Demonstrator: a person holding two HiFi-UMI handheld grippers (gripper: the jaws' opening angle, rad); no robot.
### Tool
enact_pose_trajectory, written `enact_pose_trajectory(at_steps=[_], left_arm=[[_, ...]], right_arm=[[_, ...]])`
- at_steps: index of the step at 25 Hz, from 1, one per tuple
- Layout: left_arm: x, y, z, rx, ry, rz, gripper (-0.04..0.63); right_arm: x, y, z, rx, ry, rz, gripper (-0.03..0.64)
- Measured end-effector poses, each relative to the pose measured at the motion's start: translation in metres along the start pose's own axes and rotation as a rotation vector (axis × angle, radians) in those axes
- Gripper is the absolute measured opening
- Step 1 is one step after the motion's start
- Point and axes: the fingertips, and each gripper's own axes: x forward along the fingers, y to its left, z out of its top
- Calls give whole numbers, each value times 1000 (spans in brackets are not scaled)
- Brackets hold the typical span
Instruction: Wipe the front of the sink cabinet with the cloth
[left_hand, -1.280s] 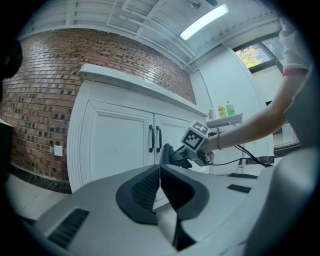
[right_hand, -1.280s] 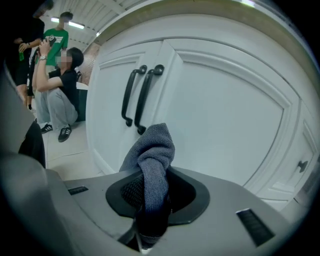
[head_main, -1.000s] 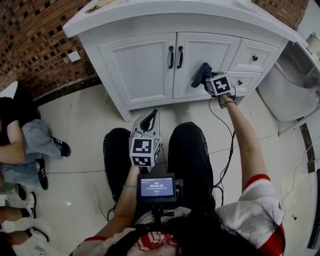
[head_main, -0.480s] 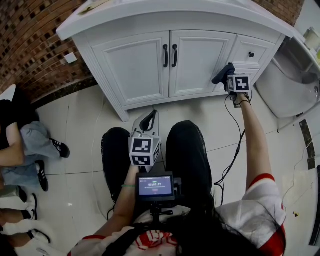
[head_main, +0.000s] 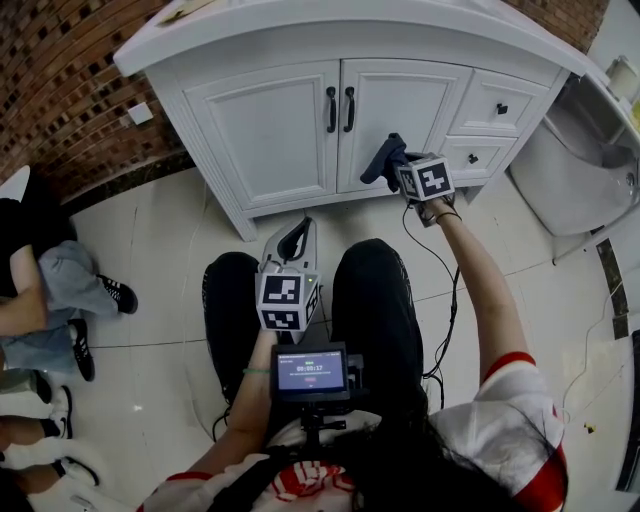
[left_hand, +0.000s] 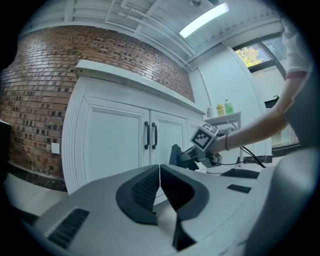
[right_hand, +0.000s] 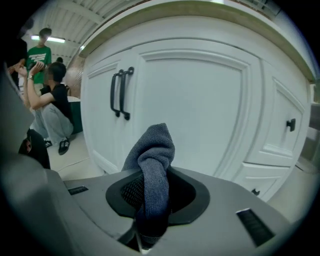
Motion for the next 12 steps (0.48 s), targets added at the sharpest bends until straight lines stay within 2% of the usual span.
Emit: enact_pose_trajectory(at_steps=[6, 12], left_arm=[[-3, 8, -1, -11, -1, 11, 31], [-5, 17, -4, -21, -2, 21, 31]], right_arm=[[44, 71, -7, -147, 69, 83, 107], [68, 71, -15, -119, 108, 47, 107]])
